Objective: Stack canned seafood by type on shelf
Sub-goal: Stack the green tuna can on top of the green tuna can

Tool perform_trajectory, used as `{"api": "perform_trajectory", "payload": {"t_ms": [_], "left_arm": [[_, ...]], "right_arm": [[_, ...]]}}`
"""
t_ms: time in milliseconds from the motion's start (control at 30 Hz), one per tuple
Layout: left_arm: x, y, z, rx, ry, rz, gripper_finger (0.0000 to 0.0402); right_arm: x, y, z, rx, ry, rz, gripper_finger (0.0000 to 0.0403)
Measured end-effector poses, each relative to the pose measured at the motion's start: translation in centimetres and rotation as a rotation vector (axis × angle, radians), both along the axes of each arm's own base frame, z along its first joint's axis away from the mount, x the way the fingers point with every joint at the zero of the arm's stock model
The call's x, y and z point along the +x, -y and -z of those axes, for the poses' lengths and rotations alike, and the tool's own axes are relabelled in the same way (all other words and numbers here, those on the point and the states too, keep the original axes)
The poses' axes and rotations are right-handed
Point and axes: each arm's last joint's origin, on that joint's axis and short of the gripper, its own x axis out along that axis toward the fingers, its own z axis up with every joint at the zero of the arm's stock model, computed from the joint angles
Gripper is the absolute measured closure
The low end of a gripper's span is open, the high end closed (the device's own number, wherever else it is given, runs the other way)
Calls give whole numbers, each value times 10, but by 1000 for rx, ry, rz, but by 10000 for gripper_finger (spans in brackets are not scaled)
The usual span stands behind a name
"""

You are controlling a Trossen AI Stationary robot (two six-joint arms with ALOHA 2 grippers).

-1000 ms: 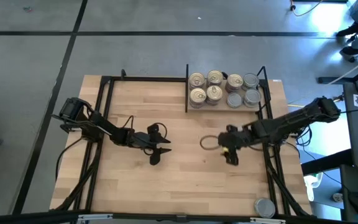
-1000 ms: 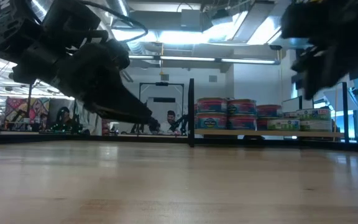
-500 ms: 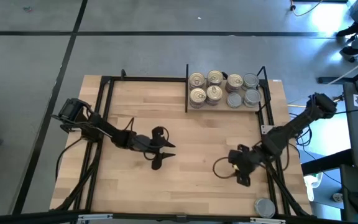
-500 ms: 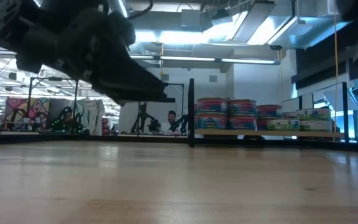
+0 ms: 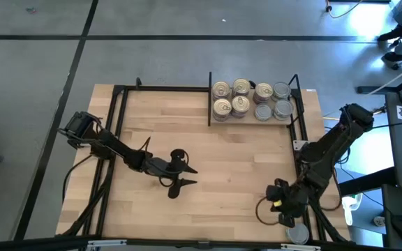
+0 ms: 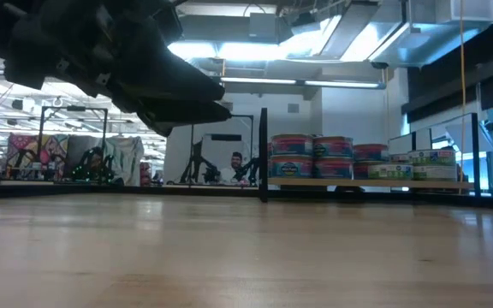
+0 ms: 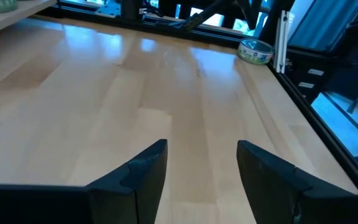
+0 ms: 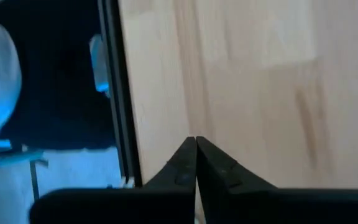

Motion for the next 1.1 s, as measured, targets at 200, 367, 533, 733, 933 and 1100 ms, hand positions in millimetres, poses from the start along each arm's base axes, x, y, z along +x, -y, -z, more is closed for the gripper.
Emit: {"api": "perform_trajectory", "payload": {"t_ms": [200,367,533,733,933,1100], "left_arm": [[-2,5,0,-24,-2,-11,210],[-2,4,0,-36,-3,-19,210],[-2,4,0,-36,-3,-25,210],[-2,4,0,-35,-2,-31,210],[-2,3,0,-15,-1,-33,210],[-2,3,0,-14,0,-34,210]], "right_arm": [[-9,-12,11,8,-115,-10,390],[-15,-13,13,63,-268,48,397],[-18,-14,15,108,-401,118,393],[-20,-34,23,194,-484,61,397],[-25,-59,43,247,-617,-5,400],[-20,-64,66,171,-619,-7,396]]}}
